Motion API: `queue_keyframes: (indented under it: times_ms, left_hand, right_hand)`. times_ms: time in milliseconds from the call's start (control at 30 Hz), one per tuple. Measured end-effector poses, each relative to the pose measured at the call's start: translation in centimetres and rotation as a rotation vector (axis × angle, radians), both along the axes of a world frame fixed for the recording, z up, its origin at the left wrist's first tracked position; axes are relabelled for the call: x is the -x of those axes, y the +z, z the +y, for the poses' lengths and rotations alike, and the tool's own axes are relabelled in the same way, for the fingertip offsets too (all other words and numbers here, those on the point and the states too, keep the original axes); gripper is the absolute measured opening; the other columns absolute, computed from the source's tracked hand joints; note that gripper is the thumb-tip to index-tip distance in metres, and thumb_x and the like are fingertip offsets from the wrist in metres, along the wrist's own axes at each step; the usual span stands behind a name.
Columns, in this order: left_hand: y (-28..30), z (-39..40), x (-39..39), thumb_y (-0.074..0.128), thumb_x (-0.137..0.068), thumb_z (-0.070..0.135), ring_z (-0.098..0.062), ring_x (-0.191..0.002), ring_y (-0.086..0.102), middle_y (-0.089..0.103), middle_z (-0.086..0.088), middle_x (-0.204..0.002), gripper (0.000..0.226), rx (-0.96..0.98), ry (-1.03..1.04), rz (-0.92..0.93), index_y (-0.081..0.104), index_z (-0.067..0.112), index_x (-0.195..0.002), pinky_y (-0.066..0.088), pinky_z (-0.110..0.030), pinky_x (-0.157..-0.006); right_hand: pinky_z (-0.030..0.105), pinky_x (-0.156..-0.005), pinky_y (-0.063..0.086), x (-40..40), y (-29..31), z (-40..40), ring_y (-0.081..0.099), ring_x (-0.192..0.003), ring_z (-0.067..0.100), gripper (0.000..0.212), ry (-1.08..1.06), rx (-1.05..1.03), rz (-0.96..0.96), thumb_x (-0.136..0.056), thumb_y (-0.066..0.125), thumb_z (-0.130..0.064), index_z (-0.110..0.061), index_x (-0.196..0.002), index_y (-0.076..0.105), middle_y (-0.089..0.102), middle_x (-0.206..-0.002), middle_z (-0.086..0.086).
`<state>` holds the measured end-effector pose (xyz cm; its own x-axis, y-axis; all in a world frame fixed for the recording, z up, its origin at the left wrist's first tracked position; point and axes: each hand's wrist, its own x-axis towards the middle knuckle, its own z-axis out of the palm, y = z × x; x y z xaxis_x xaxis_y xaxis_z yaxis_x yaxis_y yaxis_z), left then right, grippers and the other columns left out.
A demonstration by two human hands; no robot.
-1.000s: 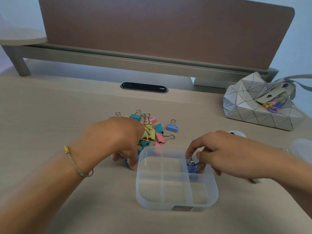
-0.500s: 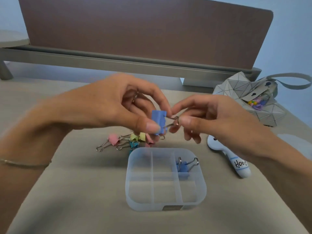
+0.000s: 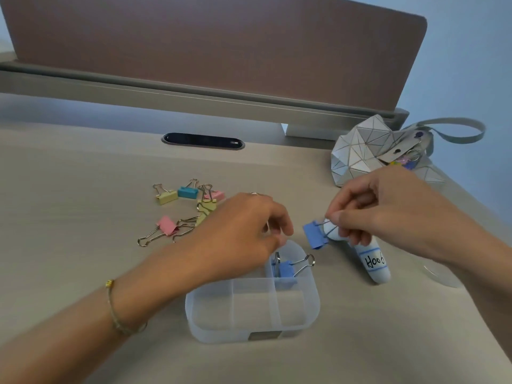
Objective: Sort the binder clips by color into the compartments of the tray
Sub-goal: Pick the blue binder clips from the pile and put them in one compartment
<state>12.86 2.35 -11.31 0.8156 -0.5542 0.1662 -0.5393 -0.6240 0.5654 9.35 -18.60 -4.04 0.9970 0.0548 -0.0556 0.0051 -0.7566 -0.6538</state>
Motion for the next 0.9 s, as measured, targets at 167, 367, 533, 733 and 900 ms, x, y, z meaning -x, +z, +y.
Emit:
queue_keyframes:
  times_ms: [167, 367, 533, 733, 900]
  left_hand:
    - [0.0, 0.3, -0.3, 0.064, -0.091, 0.02, 0.0, -0.081, 0.062, 0.069, 0.015, -0.087, 0.014, 0.003, 0.083, 0.038, 0.075, 0.029, -0.091, 0.047, -0.014, -0.068]
    - [0.2, 0.9, -0.7, 0.066, -0.091, 0.022, -0.002, -0.064, 0.058, 0.069, 0.013, -0.085, 0.014, 0.007, 0.102, 0.109, 0.074, 0.033, -0.095, 0.044, -0.019, -0.062]
    - [0.0, 0.8, -0.8, 0.063, -0.086, 0.008, -0.002, -0.066, 0.06, 0.068, 0.013, -0.074, 0.027, -0.061, 0.08, 0.116, 0.076, 0.031, -0.092, 0.052, -0.022, -0.069]
    - [0.3, 1.3, -1.2, 0.062, -0.086, 0.004, -0.002, -0.068, 0.062, 0.075, 0.009, -0.084, 0.031, -0.074, 0.065, 0.173, 0.075, 0.03, -0.096, 0.051, -0.019, -0.067]
    - [1.2, 2.2, -1.8, 0.063, -0.091, 0.011, -0.005, -0.073, 0.065, 0.072, 0.01, -0.085, 0.025, -0.018, 0.135, 0.149, 0.076, 0.031, -0.094, 0.056, -0.026, -0.076]
  right_hand:
    - [0.032, -0.057, 0.06, 0.0, -1.4, 2.2, 0.07, -0.049, 0.012, 0.015, 0.033, 0.114, -0.008, -0.081, 0.068, -0.006, -0.014, -0.07, 0.075, 0.074, -0.057, 0.0]
    - [0.037, -0.066, 0.063, -0.1, -2.9, 4.1, 0.069, -0.054, 0.007, 0.016, 0.075, 0.305, 0.022, -0.075, 0.062, -0.012, -0.02, -0.068, 0.074, 0.073, -0.056, -0.008]
    - [0.027, -0.061, 0.056, -0.4, -3.5, 5.0, 0.066, -0.067, 0.014, 0.012, 0.135, 0.515, -0.026, -0.072, 0.063, -0.018, -0.022, -0.072, 0.074, 0.069, -0.067, -0.004]
    - [0.019, -0.048, 0.037, -1.1, -2.5, 6.0, 0.064, -0.072, 0.016, 0.008, 0.264, 0.557, 0.111, -0.085, 0.066, -0.02, -0.018, -0.081, 0.073, 0.068, -0.069, -0.003]
    - [0.014, -0.045, 0.039, -3.3, -1.8, 3.9, 0.056, -0.042, 0.001, 0.016, 0.22, 0.375, 0.09, -0.088, 0.064, -0.025, -0.024, -0.081, 0.078, 0.063, -0.043, -0.013]
